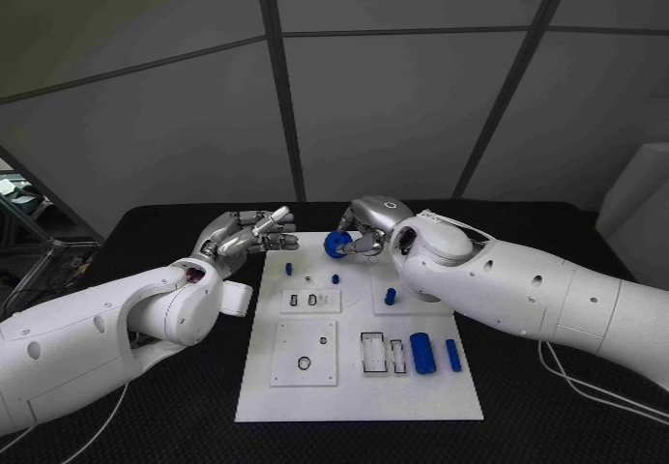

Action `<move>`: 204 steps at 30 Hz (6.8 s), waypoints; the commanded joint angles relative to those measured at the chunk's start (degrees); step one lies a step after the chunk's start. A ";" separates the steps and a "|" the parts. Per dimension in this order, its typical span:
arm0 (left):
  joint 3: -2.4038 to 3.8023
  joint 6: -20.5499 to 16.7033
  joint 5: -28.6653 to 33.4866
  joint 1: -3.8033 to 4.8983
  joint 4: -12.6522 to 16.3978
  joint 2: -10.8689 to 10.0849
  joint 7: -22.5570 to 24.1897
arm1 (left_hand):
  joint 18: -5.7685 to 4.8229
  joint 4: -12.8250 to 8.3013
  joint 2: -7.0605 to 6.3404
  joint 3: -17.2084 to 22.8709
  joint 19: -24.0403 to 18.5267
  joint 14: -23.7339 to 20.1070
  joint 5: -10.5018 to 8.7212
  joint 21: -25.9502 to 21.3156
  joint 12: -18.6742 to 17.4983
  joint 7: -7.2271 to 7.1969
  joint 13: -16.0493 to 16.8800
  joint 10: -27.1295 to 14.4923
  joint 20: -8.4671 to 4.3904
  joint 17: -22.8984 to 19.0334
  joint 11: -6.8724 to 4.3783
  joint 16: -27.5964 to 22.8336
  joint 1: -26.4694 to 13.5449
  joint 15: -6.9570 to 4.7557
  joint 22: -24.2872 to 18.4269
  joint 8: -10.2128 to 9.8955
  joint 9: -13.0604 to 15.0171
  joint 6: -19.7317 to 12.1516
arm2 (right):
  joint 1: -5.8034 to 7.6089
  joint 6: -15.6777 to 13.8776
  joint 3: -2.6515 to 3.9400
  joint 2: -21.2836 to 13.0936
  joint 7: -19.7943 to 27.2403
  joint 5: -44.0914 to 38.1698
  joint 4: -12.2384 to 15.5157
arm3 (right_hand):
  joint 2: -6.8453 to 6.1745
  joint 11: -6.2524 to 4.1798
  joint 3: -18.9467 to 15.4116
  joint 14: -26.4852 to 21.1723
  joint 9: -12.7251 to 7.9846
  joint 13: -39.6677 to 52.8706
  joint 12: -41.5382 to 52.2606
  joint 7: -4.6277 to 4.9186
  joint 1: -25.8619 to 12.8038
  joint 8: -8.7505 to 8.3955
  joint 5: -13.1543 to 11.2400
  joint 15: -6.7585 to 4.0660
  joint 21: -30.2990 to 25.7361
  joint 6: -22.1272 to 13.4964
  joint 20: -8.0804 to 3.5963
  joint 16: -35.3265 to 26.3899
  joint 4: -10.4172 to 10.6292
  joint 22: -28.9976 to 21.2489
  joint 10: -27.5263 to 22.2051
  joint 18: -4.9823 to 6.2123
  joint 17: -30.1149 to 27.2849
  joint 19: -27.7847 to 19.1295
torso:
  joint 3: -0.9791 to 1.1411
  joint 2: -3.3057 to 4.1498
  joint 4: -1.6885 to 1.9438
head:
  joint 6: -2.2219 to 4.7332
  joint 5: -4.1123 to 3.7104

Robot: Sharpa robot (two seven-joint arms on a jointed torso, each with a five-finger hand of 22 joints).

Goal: Assemble the parts on the task board

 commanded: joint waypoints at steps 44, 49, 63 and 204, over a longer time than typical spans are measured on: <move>0.09 0.42 -0.26 0.44 -0.47 0.35 0.42 | -0.77 -0.10 0.38 -0.50 0.01 -0.33 -0.36 -0.38 -0.48 -0.07 -0.08 0.17 0.21 0.08 0.09 -0.52 0.08 0.03 -0.13 -0.35 -0.14 0.15 | -0.14 -2.04 -1.79 3.37 1.27 -0.41 -4.90 | -0.89 0.26 -1.53 3.85 -0.82 10.94 -0.65 0.94 -3.59 -1.82 -1.11 0.61 0.37 -3.53 0.27 -0.59 0.21 15.09 3.70 -0.43 5.09 5.84 | 0.21 -0.07 -0.30 | -0.29 0.72; 0.09 0.50 -0.26 0.44 -0.52 -0.02 0.48 | -0.77 -0.10 0.38 -0.50 0.01 -0.33 -0.36 -0.38 -0.48 -0.07 -0.08 0.17 0.21 0.08 0.09 -0.52 0.08 0.03 -0.13 -0.35 -0.14 0.15 | -0.24 -6.05 -1.65 -3.77 7.63 10.20 0.20 | -1.04 0.26 -1.57 3.53 -0.79 9.93 -1.65 0.94 -3.39 -1.77 -1.14 0.63 0.37 -3.48 0.31 -1.23 0.04 15.09 3.08 -0.43 3.74 5.84 | 0.22 -0.17 -0.58 | 0.00 0.79; 0.07 0.75 -0.26 0.42 -1.25 -0.14 0.48 | -0.77 -0.13 0.41 -0.54 -0.01 -0.33 -0.38 -0.41 -0.54 -0.07 -0.08 0.18 0.22 0.09 0.10 -0.58 0.06 0.04 -0.16 -0.40 -0.15 0.15 | -0.20 1.14 -1.27 -16.33 20.71 28.14 0.38 | -2.91 0.05 -1.41 2.84 -0.86 6.11 -5.77 0.78 0.43 -1.92 -1.17 0.48 -0.46 -4.03 0.25 -2.80 -3.25 13.28 0.34 0.01 1.48 4.69 | 0.48 -0.35 -1.63 | 0.76 0.28; 0.06 1.63 -0.25 0.42 -5.24 2.66 0.13 | -0.75 -0.31 0.66 -0.64 -0.08 -0.22 -0.40 -0.50 -0.74 -0.07 -0.06 0.35 0.24 0.19 0.09 -0.79 0.14 0.04 -0.28 -0.53 -0.18 0.30 | -4.66 -0.57 -1.82 -2.27 -2.11 11.04 11.21 | 3.26 -1.04 2.10 3.56 -0.28 7.28 -4.80 -0.48 -0.07 -1.14 1.35 -0.48 0.37 2.37 -0.68 -1.70 -4.37 15.09 1.19 -0.43 4.04 5.84 | 0.13 -1.10 -1.60 | -2.67 3.00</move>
